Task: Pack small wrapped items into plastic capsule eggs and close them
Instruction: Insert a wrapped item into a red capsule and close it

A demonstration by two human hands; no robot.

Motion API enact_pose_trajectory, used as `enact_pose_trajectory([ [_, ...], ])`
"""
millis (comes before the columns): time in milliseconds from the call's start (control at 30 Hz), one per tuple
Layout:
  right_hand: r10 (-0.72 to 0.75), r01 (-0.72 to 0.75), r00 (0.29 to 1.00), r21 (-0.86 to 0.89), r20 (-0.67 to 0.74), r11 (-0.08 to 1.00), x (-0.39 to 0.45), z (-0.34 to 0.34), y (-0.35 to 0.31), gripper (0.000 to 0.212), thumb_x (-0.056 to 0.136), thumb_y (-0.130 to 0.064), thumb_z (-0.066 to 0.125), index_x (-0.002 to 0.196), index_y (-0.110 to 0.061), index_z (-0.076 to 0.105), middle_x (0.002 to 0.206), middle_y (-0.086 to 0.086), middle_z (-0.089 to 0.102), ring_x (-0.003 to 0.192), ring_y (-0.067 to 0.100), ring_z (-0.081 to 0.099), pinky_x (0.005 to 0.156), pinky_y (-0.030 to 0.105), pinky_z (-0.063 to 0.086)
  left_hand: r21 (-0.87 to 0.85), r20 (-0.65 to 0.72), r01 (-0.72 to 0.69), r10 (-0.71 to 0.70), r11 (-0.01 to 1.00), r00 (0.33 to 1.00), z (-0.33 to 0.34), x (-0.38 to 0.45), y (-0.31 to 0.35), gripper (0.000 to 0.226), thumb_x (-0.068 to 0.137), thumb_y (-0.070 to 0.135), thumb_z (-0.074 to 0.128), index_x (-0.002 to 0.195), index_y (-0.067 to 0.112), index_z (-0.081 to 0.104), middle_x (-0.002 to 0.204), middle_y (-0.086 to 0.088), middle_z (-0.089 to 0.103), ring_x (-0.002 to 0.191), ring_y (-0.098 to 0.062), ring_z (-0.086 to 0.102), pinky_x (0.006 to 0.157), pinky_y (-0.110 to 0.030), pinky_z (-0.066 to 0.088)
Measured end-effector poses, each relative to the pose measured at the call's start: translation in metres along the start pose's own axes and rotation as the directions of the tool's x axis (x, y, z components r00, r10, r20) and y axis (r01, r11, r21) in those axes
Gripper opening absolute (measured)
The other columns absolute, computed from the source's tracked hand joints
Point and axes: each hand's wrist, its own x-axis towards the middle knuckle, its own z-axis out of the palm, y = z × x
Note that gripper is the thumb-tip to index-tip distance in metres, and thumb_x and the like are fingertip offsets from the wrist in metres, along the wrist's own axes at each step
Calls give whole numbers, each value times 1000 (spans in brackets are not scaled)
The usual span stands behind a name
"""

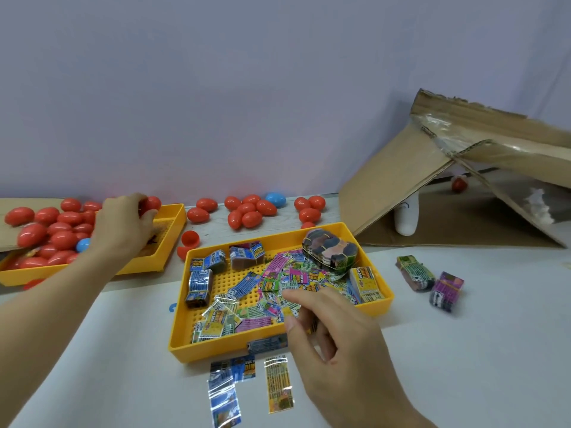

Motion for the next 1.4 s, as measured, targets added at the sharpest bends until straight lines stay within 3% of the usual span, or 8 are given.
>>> enact_pose_trajectory([
  [100,3,-3,1000,13,4,1000,0,0,0,26,87,-20,65,112,-24,72,78,-19,52,61,-7,46,58,3,30,-70,-132,-49,39,996,991,-17,-6,4,32,89,14,71,118,0,67,107,-26,70,97,-44,65,81,-46,51],
  [233,2,-2,1000,27,9,1000,0,-2,-2,27,88,-19,64,114,-24,70,76,-23,48,63,-5,48,58,4,32,-445,-203,-62,-33,893,979,-54,-29,28,30,85,14,76,114,11,71,111,-16,68,79,-11,65,78,-7,49],
  [333,6,-6,1000,41,-1,999,-1,-2,-3,24,90,-21,62,112,-23,71,76,-25,49,66,-3,51,59,4,34,-755,-99,-77,3,651,995,-87,-78,62,32,77,17,82,101,34,71,107,-6,71,91,-11,70,82,-27,56],
  [467,21,-18,999,82,-26,996,-2,-4,-4,19,91,-23,61,107,-22,73,82,-26,59,77,-4,59,61,4,40,-927,57,-1,143,376,988,-104,-167,108,39,66,16,88,98,35,76,100,-2,74,93,-17,72,76,-26,60],
  [600,42,-32,998,206,-48,978,-5,-9,-6,15,95,-28,58,100,-24,72,87,-16,69,83,4,66,65,16,53,-949,225,209,42,238,973,-83,-220,131,38,58,11,83,94,22,77,91,-6,76,82,-21,74,66,-20,58],
  [1000,202,-215,976,563,86,798,-8,-9,-21,26,92,-31,64,76,-12,68,56,0,66,42,7,58,44,13,43,-974,177,149,162,173,971,-72,-234,122,46,65,5,84,105,26,76,103,-8,67,85,-24,73,73,-26,59],
  [1200,280,-302,950,639,139,707,-11,-6,-26,19,88,-28,62,81,-12,68,54,12,63,38,16,54,39,15,40,-917,398,394,107,59,911,-78,-233,121,31,73,41,76,94,20,68,74,-10,63,40,-27,55,38,-30,48],
  [1400,224,-257,966,538,128,802,-13,-3,-29,13,88,-27,66,99,-19,66,71,2,74,53,14,67,48,13,47,-825,541,554,124,-112,832,-75,-224,118,41,86,48,57,90,8,63,69,-13,56,42,-26,54,37,-27,45],
])
